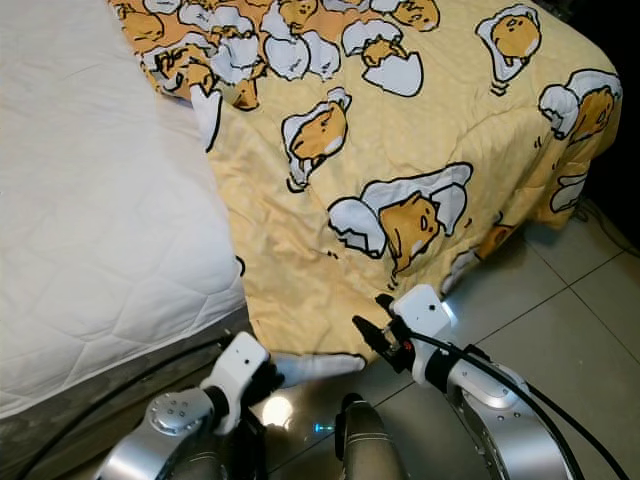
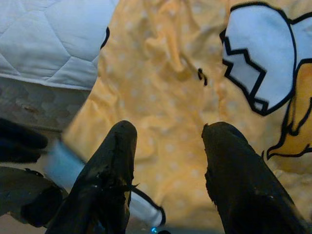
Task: Clean up the room
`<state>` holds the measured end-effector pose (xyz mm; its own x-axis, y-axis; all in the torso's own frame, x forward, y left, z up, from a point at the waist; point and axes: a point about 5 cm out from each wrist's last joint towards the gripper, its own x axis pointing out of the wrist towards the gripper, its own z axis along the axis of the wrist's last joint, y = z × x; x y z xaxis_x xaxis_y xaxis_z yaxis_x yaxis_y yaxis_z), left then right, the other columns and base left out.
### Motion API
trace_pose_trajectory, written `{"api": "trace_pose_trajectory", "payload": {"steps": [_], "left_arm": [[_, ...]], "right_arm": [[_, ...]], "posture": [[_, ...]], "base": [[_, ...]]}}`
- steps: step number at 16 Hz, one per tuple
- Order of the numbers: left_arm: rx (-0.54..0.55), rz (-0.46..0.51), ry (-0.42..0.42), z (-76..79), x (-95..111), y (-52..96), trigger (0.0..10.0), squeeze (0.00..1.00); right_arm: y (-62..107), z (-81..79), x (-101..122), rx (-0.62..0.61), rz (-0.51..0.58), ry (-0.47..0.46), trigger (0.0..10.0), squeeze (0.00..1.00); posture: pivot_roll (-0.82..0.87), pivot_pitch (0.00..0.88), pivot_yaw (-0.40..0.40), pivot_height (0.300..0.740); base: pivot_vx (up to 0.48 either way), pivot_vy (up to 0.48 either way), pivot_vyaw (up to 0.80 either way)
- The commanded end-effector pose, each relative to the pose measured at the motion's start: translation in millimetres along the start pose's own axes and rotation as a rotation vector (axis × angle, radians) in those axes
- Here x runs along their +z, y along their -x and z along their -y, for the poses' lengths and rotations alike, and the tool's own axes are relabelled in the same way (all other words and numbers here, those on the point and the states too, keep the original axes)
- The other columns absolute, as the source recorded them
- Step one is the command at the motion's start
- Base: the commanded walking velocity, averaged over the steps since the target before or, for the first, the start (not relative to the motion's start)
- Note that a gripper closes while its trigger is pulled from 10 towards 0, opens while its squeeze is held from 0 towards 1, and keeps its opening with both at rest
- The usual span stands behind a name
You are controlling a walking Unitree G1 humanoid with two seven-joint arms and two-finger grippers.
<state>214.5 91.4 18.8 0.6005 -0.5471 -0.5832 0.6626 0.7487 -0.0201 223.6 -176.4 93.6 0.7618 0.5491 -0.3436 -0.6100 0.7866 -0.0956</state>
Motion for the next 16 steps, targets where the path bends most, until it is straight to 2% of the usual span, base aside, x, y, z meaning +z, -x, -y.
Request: {"api": "trace_pose_trajectory", "payload": {"steps": [1,4,5,7,8,11,13,16], "left_arm": [[0.036,0.001,0.006,-6.8,-4,-0.8,10.0,1.00],[0.083,0.045,0.035,-27.7,9,-5.7,10.0,1.00],[0.176,0.105,0.061,-49.9,21,-9.8,10.0,1.00],[0.298,0.137,0.112,-71.9,27,-14.4,10.0,1.00],[0.380,0.155,0.175,-87.6,30,-16.5,10.0,1.00],[0.493,0.220,0.303,-118.1,43,-20.3,10.0,1.00],[0.474,0.257,0.402,-122.4,49,-24.9,10.0,1.00],[0.471,0.238,0.428,-119.7,46,-30.4,10.0,1.00]], "right_arm": [[1.6,0.0,-4,0.002,-0.015,0.006,10.0,0.00],[2.9,2.8,-2,-0.009,-0.006,0.013,10.0,0.00],[4.5,4.6,0,-0.021,0.000,0.014,10.0,0.00],[6.0,5.8,1,-0.025,0.003,0.014,10.0,0.00],[7.1,5.6,1,-0.026,0.005,0.016,10.0,0.00],[13.7,8.0,3,-0.034,0.004,0.021,10.0,0.00],[16.7,8.4,3,-0.041,-0.001,0.022,10.0,0.00],[18.6,6.0,5,-0.045,0.000,0.023,10.0,0.00]], "posture": [[-0.23,0.233,0.068,0.740],[-0.25,0.220,0.074,0.740],[-0.26,0.216,0.074,0.740],[-0.27,0.216,0.071,0.740],[-0.29,0.216,0.070,0.740],[-0.33,0.232,0.066,0.740],[-0.35,0.241,0.069,0.740],[-0.37,0.252,0.073,0.740]], "base": [[0.000,0.000,0.00],[0.000,0.000,0.00],[0.000,0.000,0.00],[0.000,0.000,0.00],[0.000,0.000,0.00],[0.000,0.000,0.00],[0.000,0.000,0.00],[0.000,0.000,0.00]]}}
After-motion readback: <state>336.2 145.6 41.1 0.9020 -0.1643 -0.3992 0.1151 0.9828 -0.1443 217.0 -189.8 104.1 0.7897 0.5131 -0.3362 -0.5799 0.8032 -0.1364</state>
